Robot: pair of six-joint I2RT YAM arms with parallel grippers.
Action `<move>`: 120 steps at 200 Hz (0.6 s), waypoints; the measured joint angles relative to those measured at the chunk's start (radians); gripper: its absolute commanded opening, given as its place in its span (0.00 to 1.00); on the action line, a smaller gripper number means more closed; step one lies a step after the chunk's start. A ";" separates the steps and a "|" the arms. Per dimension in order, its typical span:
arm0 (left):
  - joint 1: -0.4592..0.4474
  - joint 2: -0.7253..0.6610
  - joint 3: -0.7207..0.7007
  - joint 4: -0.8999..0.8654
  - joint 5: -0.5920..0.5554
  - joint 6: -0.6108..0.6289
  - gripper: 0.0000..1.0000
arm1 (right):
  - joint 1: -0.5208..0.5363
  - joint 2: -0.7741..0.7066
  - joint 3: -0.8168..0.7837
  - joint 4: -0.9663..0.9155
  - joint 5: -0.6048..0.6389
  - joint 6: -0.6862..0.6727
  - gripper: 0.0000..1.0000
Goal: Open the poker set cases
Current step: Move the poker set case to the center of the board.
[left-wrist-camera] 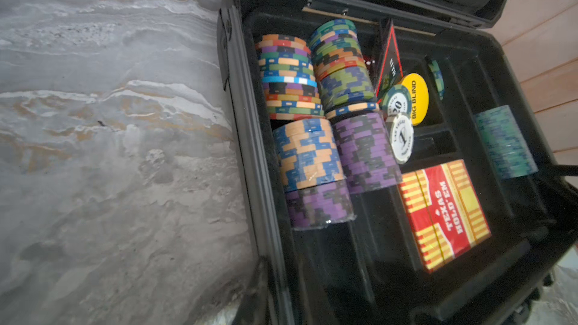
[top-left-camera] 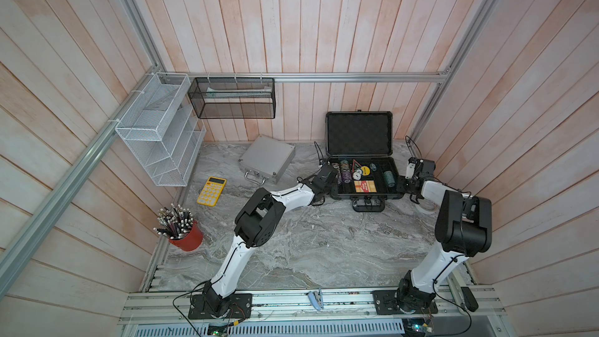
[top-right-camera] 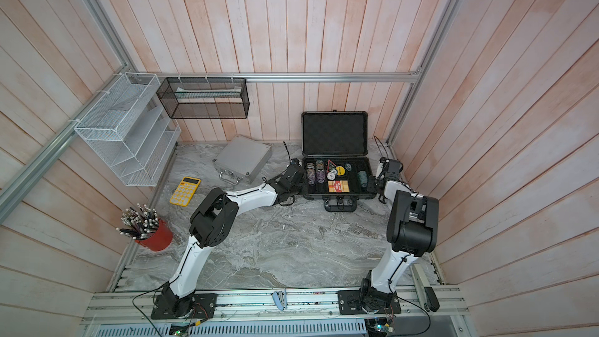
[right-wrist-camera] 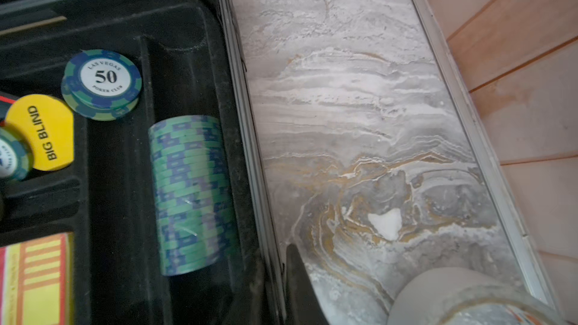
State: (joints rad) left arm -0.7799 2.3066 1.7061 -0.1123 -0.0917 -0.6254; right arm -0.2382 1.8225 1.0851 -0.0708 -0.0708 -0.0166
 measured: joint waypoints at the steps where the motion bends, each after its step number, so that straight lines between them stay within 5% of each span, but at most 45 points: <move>1: 0.000 0.001 0.002 -0.001 0.000 0.000 0.08 | 0.000 0.000 0.000 0.000 0.000 -0.001 0.09; 46: -0.004 0.060 0.111 -0.051 0.005 0.008 0.11 | -0.027 0.008 0.000 0.021 -0.001 -0.010 0.10; 120: -0.008 0.041 0.061 -0.026 0.067 0.060 0.40 | -0.035 0.010 0.000 0.024 -0.018 -0.004 0.14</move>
State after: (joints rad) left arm -0.7876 2.3478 1.7668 -0.1387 -0.0246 -0.5659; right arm -0.2737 1.8324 1.0855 -0.0463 -0.0887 -0.0204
